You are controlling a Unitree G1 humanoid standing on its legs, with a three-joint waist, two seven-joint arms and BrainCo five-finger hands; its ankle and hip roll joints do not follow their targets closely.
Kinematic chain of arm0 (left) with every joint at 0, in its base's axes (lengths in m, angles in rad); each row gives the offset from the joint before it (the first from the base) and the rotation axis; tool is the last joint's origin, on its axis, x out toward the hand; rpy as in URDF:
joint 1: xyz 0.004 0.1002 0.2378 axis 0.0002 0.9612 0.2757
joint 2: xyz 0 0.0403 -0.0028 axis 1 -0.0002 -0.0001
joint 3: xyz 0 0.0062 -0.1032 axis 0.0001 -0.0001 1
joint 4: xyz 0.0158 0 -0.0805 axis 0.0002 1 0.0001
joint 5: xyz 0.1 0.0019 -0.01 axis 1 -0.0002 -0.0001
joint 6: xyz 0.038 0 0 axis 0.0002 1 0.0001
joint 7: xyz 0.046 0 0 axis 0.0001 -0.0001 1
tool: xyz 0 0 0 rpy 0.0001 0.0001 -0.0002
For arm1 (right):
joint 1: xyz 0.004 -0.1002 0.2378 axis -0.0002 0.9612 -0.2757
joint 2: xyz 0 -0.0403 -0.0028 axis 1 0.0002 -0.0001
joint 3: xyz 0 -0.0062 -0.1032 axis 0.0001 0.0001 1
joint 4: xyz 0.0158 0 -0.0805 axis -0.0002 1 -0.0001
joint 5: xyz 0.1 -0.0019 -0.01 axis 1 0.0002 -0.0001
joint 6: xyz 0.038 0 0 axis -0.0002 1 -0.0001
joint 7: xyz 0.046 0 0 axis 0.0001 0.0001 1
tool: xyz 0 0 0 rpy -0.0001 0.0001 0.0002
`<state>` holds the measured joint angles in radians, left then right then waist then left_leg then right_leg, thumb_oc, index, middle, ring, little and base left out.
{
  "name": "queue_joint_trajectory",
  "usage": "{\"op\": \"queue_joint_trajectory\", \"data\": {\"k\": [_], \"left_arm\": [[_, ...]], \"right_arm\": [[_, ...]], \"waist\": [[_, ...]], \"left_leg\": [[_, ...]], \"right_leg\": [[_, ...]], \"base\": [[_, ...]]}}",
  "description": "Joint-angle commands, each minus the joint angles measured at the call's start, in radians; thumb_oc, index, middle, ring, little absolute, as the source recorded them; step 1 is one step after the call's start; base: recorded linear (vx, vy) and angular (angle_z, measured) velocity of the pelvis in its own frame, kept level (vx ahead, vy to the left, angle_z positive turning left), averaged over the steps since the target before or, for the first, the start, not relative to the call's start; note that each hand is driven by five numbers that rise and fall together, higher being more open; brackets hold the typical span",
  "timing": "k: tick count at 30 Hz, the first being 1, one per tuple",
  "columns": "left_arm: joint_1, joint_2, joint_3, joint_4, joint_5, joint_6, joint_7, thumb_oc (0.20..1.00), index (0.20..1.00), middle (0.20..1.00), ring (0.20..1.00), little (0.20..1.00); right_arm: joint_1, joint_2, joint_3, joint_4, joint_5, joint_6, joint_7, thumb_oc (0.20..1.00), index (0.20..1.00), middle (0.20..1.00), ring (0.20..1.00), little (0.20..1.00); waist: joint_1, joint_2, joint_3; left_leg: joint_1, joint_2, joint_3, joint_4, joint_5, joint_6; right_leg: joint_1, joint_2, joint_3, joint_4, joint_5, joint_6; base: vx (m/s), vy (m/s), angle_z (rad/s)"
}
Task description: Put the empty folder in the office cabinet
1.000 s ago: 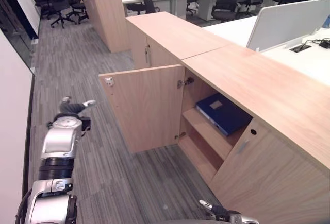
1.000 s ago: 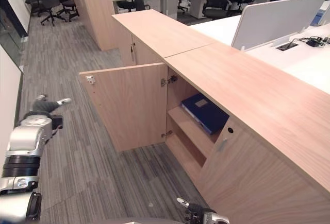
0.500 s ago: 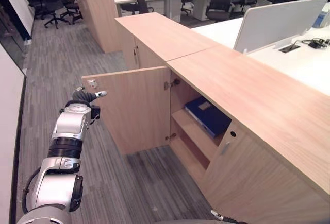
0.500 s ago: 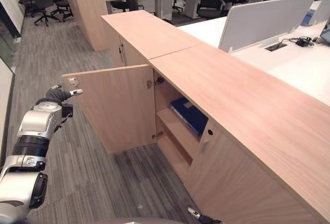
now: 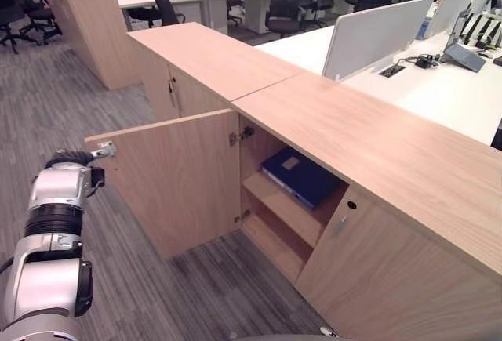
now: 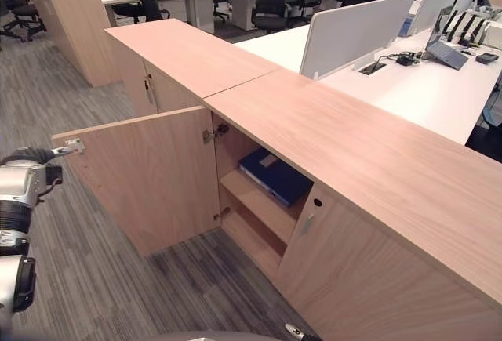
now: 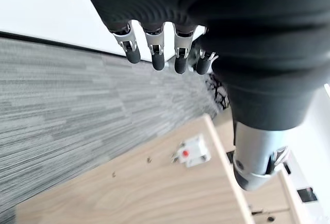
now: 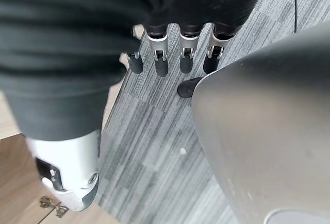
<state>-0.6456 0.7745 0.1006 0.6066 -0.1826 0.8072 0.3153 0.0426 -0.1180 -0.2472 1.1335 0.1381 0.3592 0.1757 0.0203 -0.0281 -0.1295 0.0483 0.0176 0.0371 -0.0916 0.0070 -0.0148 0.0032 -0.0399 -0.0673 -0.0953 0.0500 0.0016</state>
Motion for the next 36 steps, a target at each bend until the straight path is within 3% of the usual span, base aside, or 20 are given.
{"op": "queue_joint_trajectory", "data": {"k": [1, 8, 12, 20, 29, 31, 36], "left_arm": [[-0.115, 0.058, -0.024, 0.056, 0.057, -0.042, 0.022, 1.0, 1.0, 1.0, 1.0, 1.0], [-0.24, 0.158, -0.185, 0.118, 0.219, -0.02, -0.056, 1.0, 1.0, 1.0, 1.0, 1.0], [-0.292, 0.171, -0.263, 0.169, 0.275, -0.023, -0.112, 1.0, 1.0, 1.0, 1.0, 1.0], [-0.382, 0.065, -0.369, 0.364, 0.232, -0.149, -0.109, 1.0, 1.0, 1.0, 1.0, 1.0], [-0.522, 0.0, -0.562, 0.549, 0.34, -0.173, -0.155, 1.0, 1.0, 1.0, 1.0, 1.0], [-0.582, -0.03, -0.652, 0.621, 0.4, -0.178, -0.174, 1.0, 1.0, 1.0, 1.0, 1.0], [-0.643, -0.056, -0.751, 0.706, 0.441, -0.201, -0.186, 1.0, 1.0, 1.0, 1.0, 1.0]], "right_arm": [[0.02, 0.01, -0.055, 0.004, 0.051, -0.009, 0.031, 1.0, 1.0, 1.0, 1.0, 1.0], [0.023, -0.012, -0.068, 0.018, 0.039, -0.007, 0.042, 1.0, 1.0, 1.0, 1.0, 1.0], [0.026, -0.015, -0.062, 0.004, 0.026, -0.001, 0.045, 1.0, 1.0, 1.0, 1.0, 1.0], [0.024, -0.016, -0.039, -0.033, 0.022, 0.011, 0.042, 1.0, 1.0, 1.0, 1.0, 1.0], [0.006, -0.015, -0.001, -0.063, -0.014, 0.039, 0.059, 1.0, 1.0, 1.0, 1.0, 1.0], [-0.002, -0.025, 0.002, -0.062, -0.03, 0.044, 0.074, 1.0, 1.0, 1.0, 1.0, 1.0], [-0.018, -0.04, 0.005, -0.09, -0.055, 0.051, 0.105, 1.0, 1.0, 1.0, 1.0, 1.0]], "waist": [[0.023, 0.007, -0.073], [0.01, 0.004, -0.074], [0.005, 0.002, -0.071], [-0.02, -0.008, -0.07], [-0.042, -0.024, -0.061], [-0.052, -0.035, -0.059], [-0.072, -0.058, -0.052]], "left_leg": [[0.021, -0.033, -0.011, 0.004, -0.073, 0.042], [0.044, -0.039, 0.005, 0.004, -0.089, 0.059], [0.051, -0.041, 0.018, 0.004, -0.095, 0.063], [0.069, -0.045, 0.058, 0.004, -0.107, 0.074], [0.054, -0.036, 0.123, 0.004, -0.111, 0.069], [0.041, -0.031, 0.137, 0.004, -0.114, 0.068], [0.025, -0.024, 0.169, 0.004, -0.121, 0.067]], "right_leg": [[0.012, 0.0, -0.006, 0.008, -0.081, 0.014], [0.022, -0.004, 0.007, 0.008, -0.086, 0.025], [0.021, -0.005, 0.014, 0.008, -0.085, 0.034], [0.011, -0.01, 0.04, 0.008, -0.07, 0.058], [-0.035, -0.004, 0.068, 0.008, -0.036, 0.081], [-0.056, -0.003, 0.071, 0.008, -0.026, 0.086], [-0.086, 0.003, 0.075, 0.008, -0.009, 0.098]], "base": [[0.03, 0.072, -0.14], [0.03, 0.045, -0.1], [0.03, 0.048, -0.12], [0.02, 0.068, -0.11], [0.0, 0.044, -0.22], [0.02, 0.051, -0.23], [0.03, 0.049, -0.15]]}}
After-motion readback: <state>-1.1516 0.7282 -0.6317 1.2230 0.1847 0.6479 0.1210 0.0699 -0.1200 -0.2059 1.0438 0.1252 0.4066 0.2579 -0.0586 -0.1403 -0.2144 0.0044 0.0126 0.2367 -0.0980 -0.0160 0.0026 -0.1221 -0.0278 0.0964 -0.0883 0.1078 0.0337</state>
